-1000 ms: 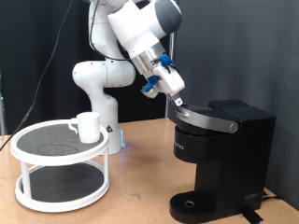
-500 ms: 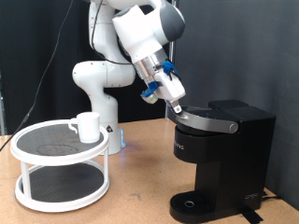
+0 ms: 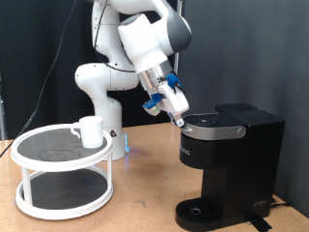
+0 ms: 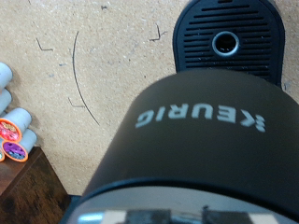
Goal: Make a cup of coffee with the keurig machine
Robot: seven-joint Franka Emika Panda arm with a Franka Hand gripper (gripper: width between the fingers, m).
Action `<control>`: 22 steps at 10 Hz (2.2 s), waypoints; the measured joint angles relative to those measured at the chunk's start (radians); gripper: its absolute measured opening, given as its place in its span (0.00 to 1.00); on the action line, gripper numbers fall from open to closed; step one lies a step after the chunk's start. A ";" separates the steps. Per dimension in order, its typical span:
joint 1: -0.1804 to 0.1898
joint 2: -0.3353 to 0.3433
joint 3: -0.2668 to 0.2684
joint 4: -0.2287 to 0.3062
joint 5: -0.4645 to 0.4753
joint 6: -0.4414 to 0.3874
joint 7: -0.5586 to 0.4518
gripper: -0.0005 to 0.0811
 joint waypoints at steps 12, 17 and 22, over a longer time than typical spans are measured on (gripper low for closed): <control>-0.001 -0.035 -0.072 -0.018 0.146 -0.099 -0.202 0.01; -0.003 -0.077 -0.121 -0.019 0.187 -0.242 -0.264 0.01; -0.038 -0.174 -0.199 -0.165 0.376 -0.147 -0.335 0.01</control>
